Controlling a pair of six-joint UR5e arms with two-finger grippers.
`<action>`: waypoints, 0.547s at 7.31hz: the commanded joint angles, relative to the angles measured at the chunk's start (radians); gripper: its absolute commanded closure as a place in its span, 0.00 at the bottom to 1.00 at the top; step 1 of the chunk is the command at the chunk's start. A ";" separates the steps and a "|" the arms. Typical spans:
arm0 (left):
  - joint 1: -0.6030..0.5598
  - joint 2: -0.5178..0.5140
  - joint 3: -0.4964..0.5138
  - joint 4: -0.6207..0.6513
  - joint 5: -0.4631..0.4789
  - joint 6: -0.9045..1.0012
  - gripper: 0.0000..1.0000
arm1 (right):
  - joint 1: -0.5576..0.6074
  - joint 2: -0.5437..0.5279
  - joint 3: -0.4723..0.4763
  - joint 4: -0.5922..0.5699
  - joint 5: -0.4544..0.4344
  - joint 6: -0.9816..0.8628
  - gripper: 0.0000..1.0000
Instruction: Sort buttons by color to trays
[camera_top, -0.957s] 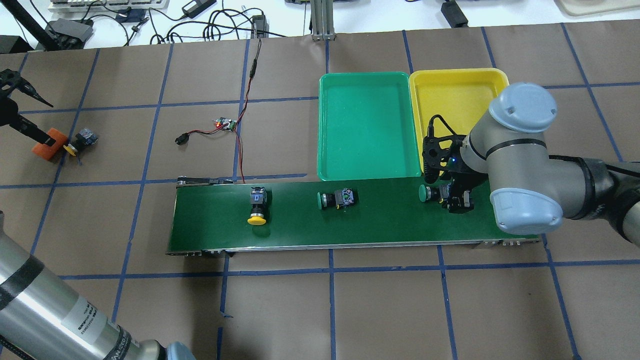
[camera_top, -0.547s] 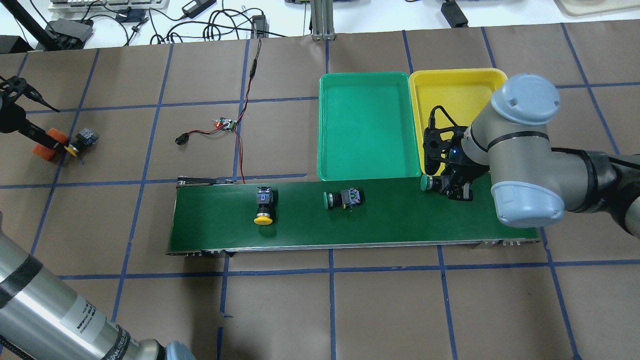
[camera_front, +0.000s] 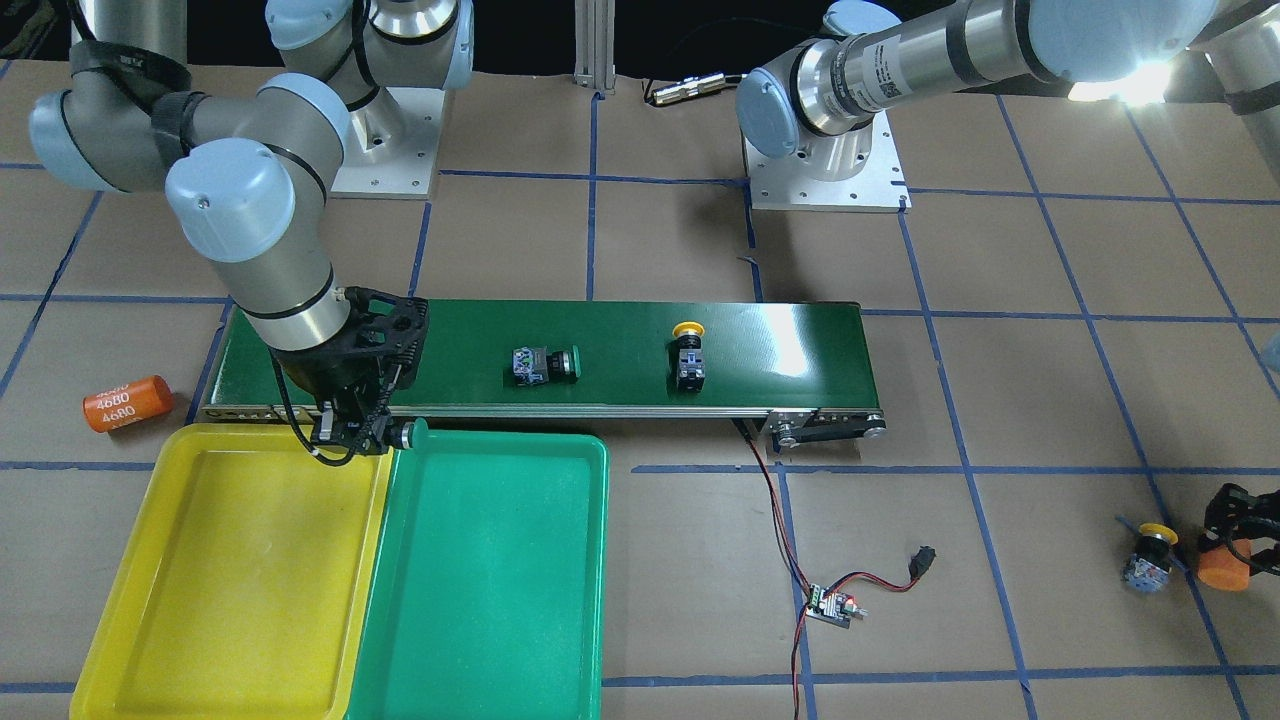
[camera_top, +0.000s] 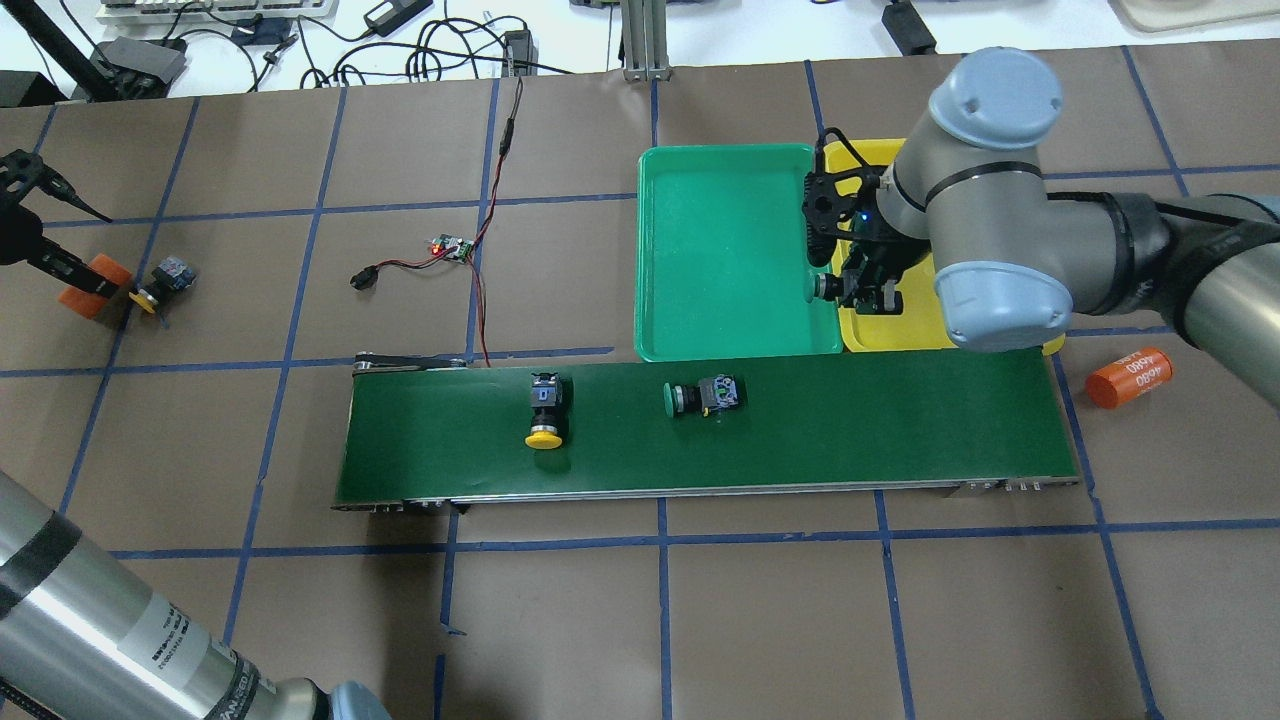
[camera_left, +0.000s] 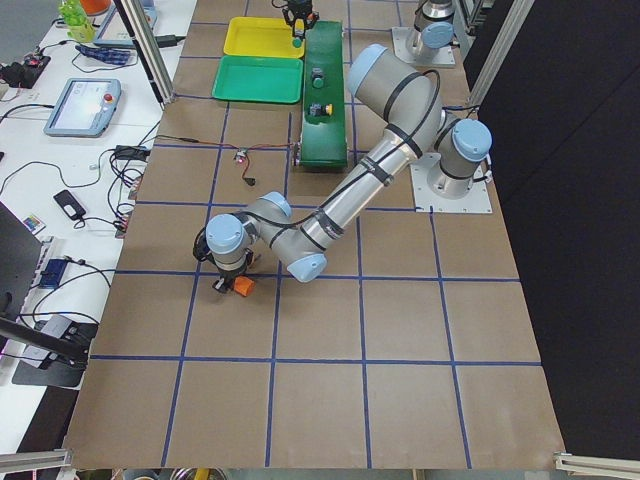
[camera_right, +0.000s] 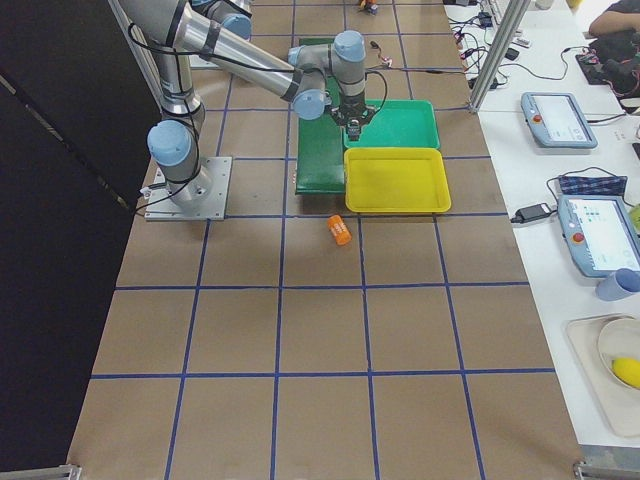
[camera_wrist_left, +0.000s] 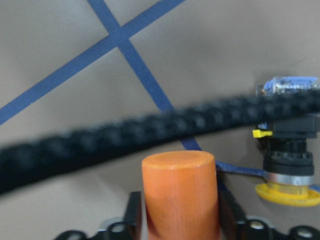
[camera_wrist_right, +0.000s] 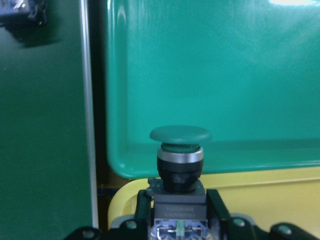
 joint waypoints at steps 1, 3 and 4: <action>-0.024 0.088 -0.003 -0.168 -0.009 0.077 0.92 | 0.076 0.144 -0.118 -0.057 -0.012 0.007 0.66; -0.106 0.269 -0.050 -0.486 -0.006 0.182 0.92 | 0.078 0.168 -0.121 -0.056 -0.016 -0.010 0.00; -0.140 0.347 -0.123 -0.490 -0.001 0.184 0.93 | 0.075 0.158 -0.115 -0.047 -0.013 -0.014 0.00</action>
